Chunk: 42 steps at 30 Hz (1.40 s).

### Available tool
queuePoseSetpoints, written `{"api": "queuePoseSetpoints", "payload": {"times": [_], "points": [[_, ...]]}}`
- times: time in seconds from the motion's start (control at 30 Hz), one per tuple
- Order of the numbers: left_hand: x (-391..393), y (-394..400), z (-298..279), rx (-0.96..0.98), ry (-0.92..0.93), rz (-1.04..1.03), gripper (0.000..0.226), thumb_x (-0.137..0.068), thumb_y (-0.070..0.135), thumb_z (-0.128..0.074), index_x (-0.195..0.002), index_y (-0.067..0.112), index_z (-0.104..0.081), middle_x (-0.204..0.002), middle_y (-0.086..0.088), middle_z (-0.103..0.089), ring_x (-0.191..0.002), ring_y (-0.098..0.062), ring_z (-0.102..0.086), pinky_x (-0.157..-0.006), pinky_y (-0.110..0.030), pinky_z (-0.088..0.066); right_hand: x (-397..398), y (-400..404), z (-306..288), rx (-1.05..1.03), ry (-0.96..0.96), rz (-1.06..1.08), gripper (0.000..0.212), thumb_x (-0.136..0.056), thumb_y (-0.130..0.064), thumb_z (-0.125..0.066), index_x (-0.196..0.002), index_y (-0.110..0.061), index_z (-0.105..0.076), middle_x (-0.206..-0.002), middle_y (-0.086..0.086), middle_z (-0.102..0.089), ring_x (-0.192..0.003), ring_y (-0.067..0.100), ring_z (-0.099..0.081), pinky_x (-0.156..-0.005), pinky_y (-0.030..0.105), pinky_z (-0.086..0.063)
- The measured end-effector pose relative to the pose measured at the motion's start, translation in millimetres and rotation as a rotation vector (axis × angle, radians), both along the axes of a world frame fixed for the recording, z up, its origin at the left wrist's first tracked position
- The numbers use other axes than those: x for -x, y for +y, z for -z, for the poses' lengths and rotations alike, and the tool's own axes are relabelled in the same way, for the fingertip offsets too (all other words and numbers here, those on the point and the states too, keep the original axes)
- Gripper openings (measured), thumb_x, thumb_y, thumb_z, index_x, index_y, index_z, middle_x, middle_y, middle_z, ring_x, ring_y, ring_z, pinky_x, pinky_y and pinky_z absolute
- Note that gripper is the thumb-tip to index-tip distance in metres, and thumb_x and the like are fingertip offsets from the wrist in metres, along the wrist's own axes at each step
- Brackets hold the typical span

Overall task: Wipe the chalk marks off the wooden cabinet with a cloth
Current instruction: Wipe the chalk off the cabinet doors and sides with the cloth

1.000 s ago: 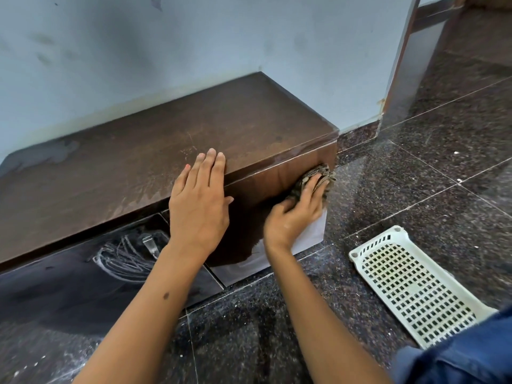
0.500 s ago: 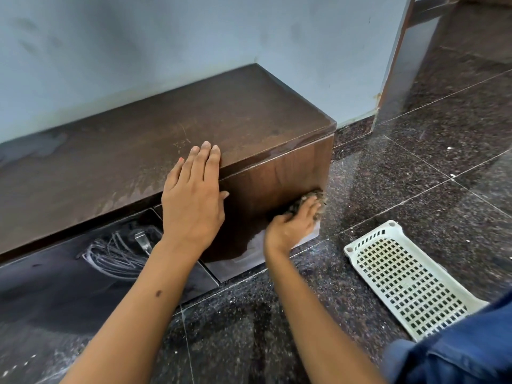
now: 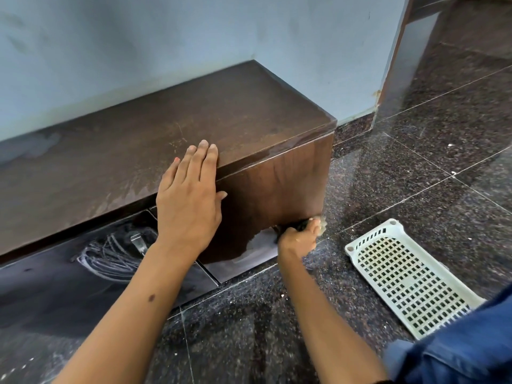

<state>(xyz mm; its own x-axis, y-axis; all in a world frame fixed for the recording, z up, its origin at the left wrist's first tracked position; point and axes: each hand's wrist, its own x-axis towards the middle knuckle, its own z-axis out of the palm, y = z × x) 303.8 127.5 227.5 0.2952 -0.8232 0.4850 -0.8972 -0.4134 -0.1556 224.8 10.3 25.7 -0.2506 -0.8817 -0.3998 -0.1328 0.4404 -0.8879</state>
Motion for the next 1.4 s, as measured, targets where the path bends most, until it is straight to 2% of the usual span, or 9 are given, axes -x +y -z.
{"api": "queuePoseSetpoints", "payload": {"times": [0.23,0.33,0.5,0.73,0.87,0.97,1.17,1.27,1.4], "points": [[-0.7,0.6,1.3,0.026,0.0,0.008,0.067,-0.08,0.021,-0.071,-0.137,0.003,-0.042,-0.142,-0.015,-0.045,-0.131,-0.031,-0.042,-0.108,-0.044,-0.032,-8.2,14.9,-2.7,0.273,0.074,0.061,0.077,-0.075,0.014,-0.04,-0.148,-0.007,-0.026,-0.155,0.011,-0.024,-0.124,0.036,-0.034,-0.104,0.039,-0.025],[-2.0,0.4,1.2,0.026,-0.004,0.011,0.066,-0.081,0.022,-0.069,-0.138,0.004,-0.041,-0.143,-0.014,-0.044,-0.132,-0.031,-0.041,-0.108,-0.043,-0.031,9.2,-9.1,22.0,-0.06,0.025,-0.007,0.069,-0.081,0.007,-0.041,-0.147,-0.011,-0.029,-0.151,0.012,-0.033,-0.119,0.039,-0.041,-0.102,0.039,-0.032],[-1.7,0.2,-0.2,0.026,0.003,0.013,0.066,-0.081,0.022,-0.069,-0.138,0.004,-0.041,-0.143,-0.014,-0.044,-0.132,-0.031,-0.042,-0.109,-0.042,-0.03,30.2,-34.7,33.8,-0.387,-0.213,-0.015,0.036,-0.086,-0.001,-0.038,-0.117,-0.008,-0.056,-0.102,0.016,-0.062,-0.088,0.03,-0.059,-0.087,0.04,-0.051],[-1.7,0.7,0.7,0.028,0.008,0.007,0.067,-0.081,0.022,-0.07,-0.139,0.005,-0.041,-0.143,-0.013,-0.043,-0.133,-0.03,-0.04,-0.109,-0.042,-0.029,-7.8,17.9,-2.0,0.069,-0.003,0.023,0.069,-0.084,0.008,-0.038,-0.149,-0.01,-0.024,-0.155,0.007,-0.023,-0.127,0.035,-0.03,-0.106,0.039,-0.025],[-1.3,0.2,0.4,0.023,0.003,0.005,0.066,-0.082,0.023,-0.068,-0.139,0.005,-0.04,-0.144,-0.013,-0.043,-0.134,-0.029,-0.04,-0.11,-0.042,-0.03,5.6,0.3,33.1,-0.15,-0.059,-0.047,0.069,-0.084,0.005,-0.037,-0.148,-0.017,-0.026,-0.152,0.01,-0.031,-0.121,0.038,-0.039,-0.105,0.041,-0.034],[-1.0,0.3,0.5,0.021,0.001,0.009,0.065,-0.083,0.024,-0.067,-0.139,0.005,-0.04,-0.144,-0.013,-0.043,-0.133,-0.03,-0.04,-0.109,-0.042,-0.03,19.0,-12.1,41.3,-0.373,-0.267,-0.039,0.052,-0.088,0.003,-0.036,-0.136,-0.017,-0.044,-0.124,0.019,-0.056,-0.099,0.035,-0.056,-0.093,0.044,-0.049],[-1.4,0.0,1.0,0.031,-0.004,0.006,0.067,-0.081,0.024,-0.069,-0.139,0.006,-0.04,-0.144,-0.012,-0.043,-0.133,-0.029,-0.041,-0.109,-0.042,-0.031,-20.2,45.3,-7.9,0.053,-0.015,-0.061,0.066,-0.085,0.01,-0.04,-0.147,-0.01,-0.03,-0.153,0.009,-0.028,-0.121,0.031,-0.039,-0.101,0.031,-0.026],[-1.2,-0.5,0.9,0.036,-0.011,0.003,0.068,-0.079,0.023,-0.07,-0.138,0.005,-0.041,-0.143,-0.012,-0.044,-0.132,-0.029,-0.042,-0.108,-0.042,-0.032,-37.2,76.6,-18.1,0.224,-0.028,-0.047,0.07,-0.081,0.01,-0.04,-0.147,-0.008,-0.027,-0.156,0.01,-0.02,-0.121,0.037,-0.038,-0.106,0.041,-0.025],[-1.7,-1.1,1.4,0.022,-0.012,0.003,0.069,-0.08,0.024,-0.07,-0.139,0.006,-0.04,-0.144,-0.011,-0.043,-0.133,-0.028,-0.041,-0.109,-0.041,-0.031,-18.9,52.0,18.9,-0.122,-0.123,-0.124,0.069,-0.084,0.007,-0.037,-0.149,-0.015,-0.025,-0.151,0.013,-0.032,-0.117,0.036,-0.044,-0.104,0.036,-0.034]]}}
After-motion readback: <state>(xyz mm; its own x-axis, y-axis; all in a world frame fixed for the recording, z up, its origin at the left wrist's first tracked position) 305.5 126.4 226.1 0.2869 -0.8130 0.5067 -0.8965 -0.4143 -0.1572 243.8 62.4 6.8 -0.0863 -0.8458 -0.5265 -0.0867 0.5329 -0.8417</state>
